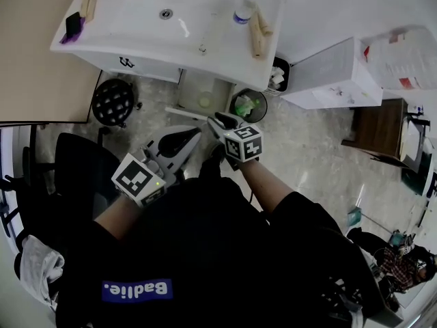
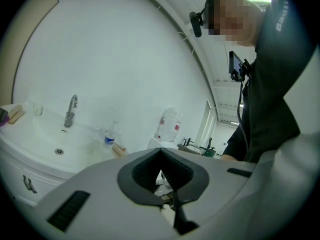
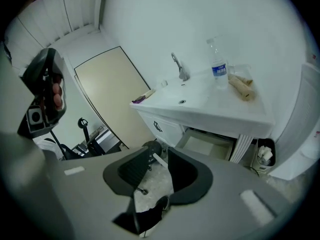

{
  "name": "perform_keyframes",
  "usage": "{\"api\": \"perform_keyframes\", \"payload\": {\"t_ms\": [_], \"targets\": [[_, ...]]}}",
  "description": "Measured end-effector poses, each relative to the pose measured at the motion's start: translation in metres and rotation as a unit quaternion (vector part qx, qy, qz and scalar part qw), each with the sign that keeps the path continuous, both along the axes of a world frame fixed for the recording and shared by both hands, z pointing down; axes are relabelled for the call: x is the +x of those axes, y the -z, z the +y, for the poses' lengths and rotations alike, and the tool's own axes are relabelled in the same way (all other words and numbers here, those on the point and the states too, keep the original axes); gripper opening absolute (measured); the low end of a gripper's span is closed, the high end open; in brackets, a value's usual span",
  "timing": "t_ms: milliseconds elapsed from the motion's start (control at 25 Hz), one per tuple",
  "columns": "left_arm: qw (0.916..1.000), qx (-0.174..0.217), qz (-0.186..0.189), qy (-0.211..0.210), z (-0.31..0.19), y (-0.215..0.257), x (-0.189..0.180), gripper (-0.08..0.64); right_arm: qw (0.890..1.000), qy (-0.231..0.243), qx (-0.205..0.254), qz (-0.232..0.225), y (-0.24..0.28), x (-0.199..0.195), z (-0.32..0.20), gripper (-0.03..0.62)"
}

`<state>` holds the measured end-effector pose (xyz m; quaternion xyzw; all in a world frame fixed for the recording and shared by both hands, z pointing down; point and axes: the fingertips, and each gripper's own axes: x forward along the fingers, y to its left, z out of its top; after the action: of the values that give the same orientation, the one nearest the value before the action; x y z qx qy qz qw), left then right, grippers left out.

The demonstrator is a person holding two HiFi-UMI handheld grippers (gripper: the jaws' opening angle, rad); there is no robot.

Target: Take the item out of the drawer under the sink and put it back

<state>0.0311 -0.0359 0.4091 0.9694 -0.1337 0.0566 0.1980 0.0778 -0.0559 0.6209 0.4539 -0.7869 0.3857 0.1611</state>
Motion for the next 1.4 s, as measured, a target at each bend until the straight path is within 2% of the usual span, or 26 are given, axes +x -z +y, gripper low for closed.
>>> {"api": "perform_keyframes", "payload": {"t_ms": [280,480,960,1400], "targets": [[1.0,0.0,-0.005,0.005,-0.005,0.0,-0.001,-0.009,0.999,0.007,-0.04,0.017,-0.041,0.006,-0.017,0.119],[0.9997,-0.003,-0.011,0.02,-0.011,-0.004,-0.011,-0.009,0.996,0.018,-0.076,0.05,-0.077,0.019,-0.028,0.132],[0.9985,-0.015,-0.014,0.05,-0.033,-0.014,-0.024,-0.009,0.981,0.051,-0.134,0.129,-0.149,0.038,-0.057,0.132],[0.9989,-0.029,-0.009,0.036,-0.034,-0.02,-0.015,-0.009,0.967,0.066,-0.167,0.179,-0.196,0.042,-0.074,0.132]]}}
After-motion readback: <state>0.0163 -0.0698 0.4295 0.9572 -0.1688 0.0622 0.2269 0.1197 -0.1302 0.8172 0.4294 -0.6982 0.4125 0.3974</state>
